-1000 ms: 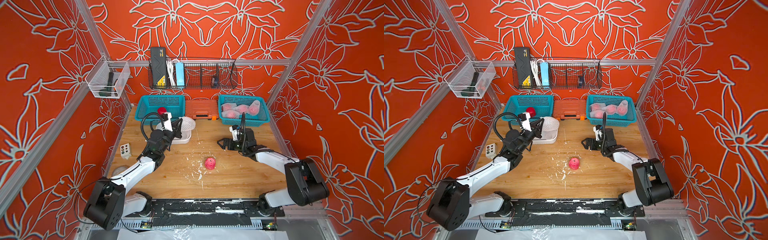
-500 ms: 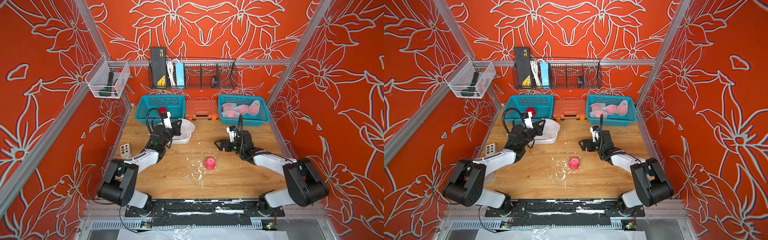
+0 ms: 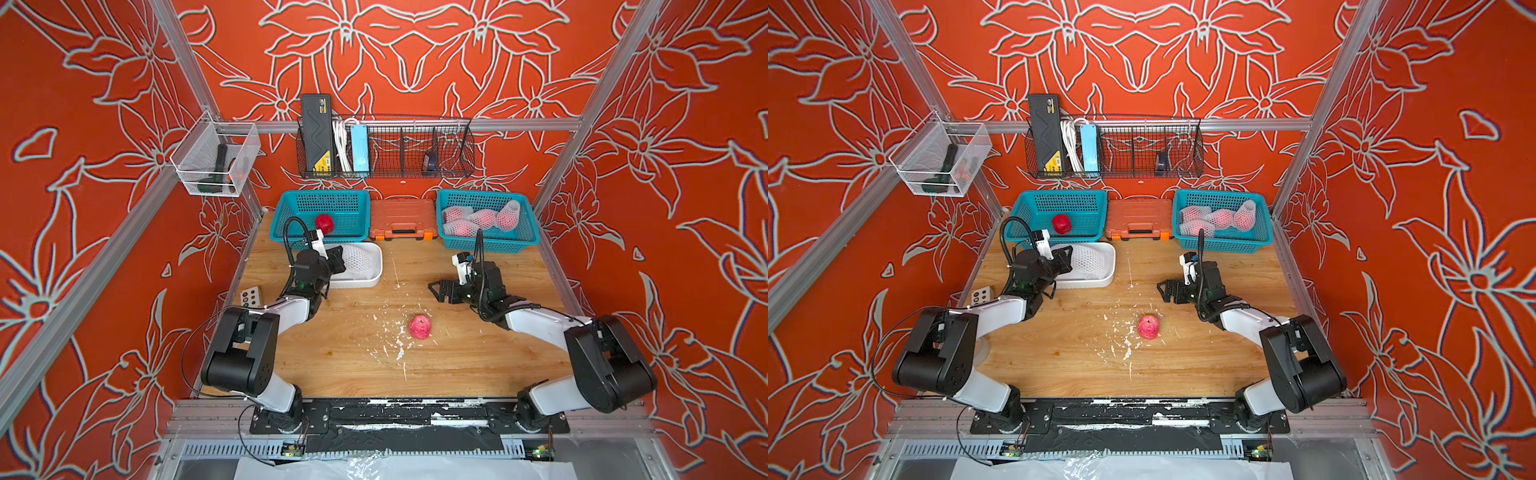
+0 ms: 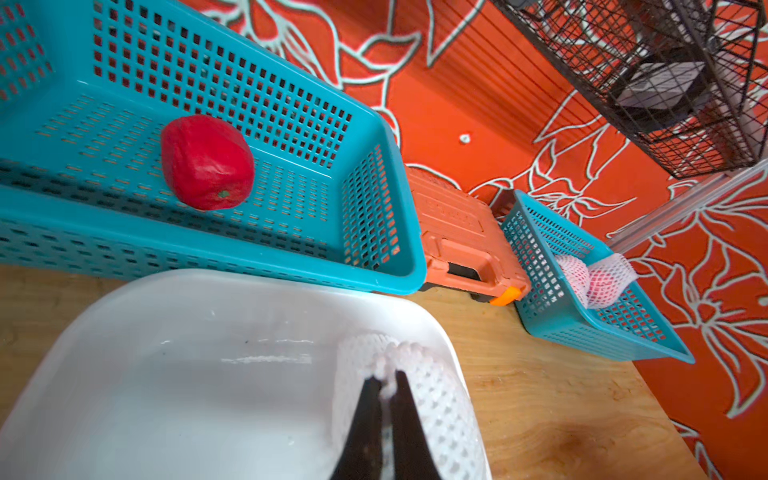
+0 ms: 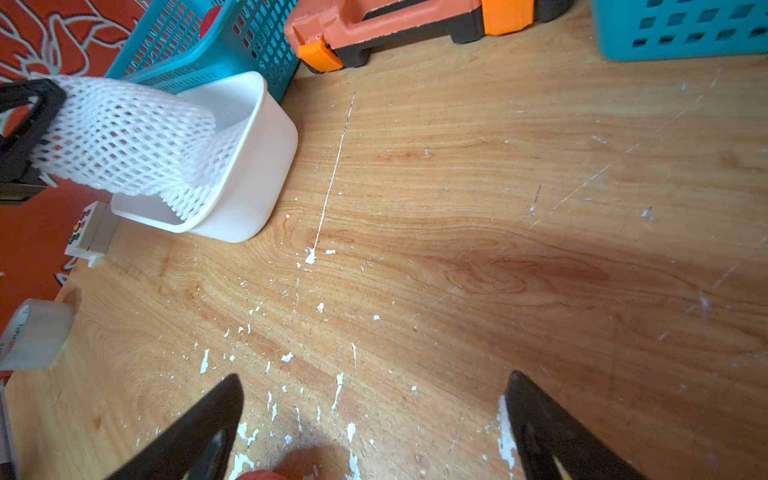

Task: Remove foam nets from apples
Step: Place the foam net into the storage box.

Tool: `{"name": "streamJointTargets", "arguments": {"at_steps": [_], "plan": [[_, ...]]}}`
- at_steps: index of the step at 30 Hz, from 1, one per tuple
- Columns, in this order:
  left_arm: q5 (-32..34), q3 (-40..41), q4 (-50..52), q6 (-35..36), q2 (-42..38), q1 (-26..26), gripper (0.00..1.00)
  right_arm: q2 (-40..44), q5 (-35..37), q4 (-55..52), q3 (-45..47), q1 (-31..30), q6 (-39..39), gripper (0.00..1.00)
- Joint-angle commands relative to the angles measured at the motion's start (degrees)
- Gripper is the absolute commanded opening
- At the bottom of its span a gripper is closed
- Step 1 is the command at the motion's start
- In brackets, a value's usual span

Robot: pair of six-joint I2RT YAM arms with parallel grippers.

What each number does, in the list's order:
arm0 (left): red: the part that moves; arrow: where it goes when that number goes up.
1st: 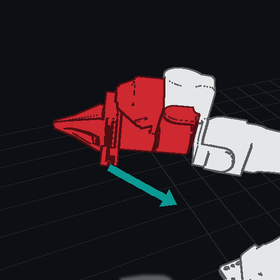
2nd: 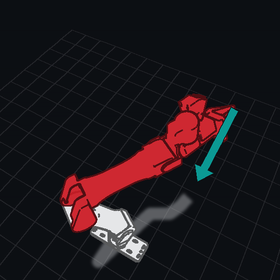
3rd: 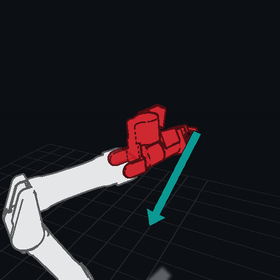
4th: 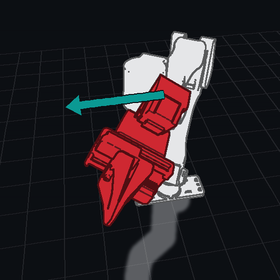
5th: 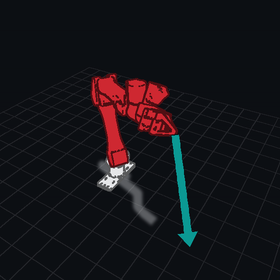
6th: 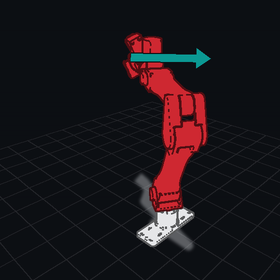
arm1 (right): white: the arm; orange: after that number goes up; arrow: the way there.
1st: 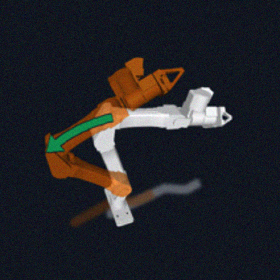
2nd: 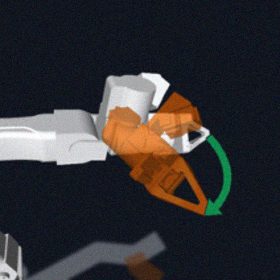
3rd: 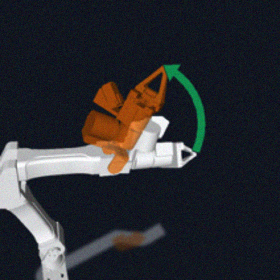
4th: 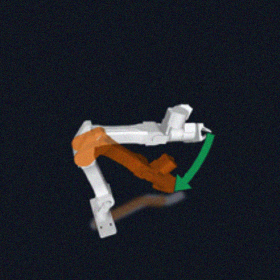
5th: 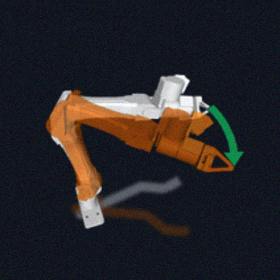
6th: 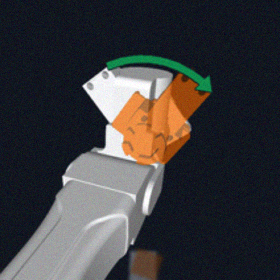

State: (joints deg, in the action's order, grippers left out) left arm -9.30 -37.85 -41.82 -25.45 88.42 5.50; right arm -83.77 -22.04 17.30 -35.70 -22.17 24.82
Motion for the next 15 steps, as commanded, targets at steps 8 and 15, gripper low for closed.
{"name": "streamJointTargets", "arguments": {"at_steps": [8,15], "plan": [[-3.38,-3.72,0.90,0.54,7.79,-1.52,0.14,-0.83,1.03,0.70,-0.25,-0.41,-0.23,0.98],[-2.59,-4.98,3.25,4.68,5.21,-1.54,0.56,-1.38,-0.01,1.64,-0.25,-0.50,0.38,0.98]]}}
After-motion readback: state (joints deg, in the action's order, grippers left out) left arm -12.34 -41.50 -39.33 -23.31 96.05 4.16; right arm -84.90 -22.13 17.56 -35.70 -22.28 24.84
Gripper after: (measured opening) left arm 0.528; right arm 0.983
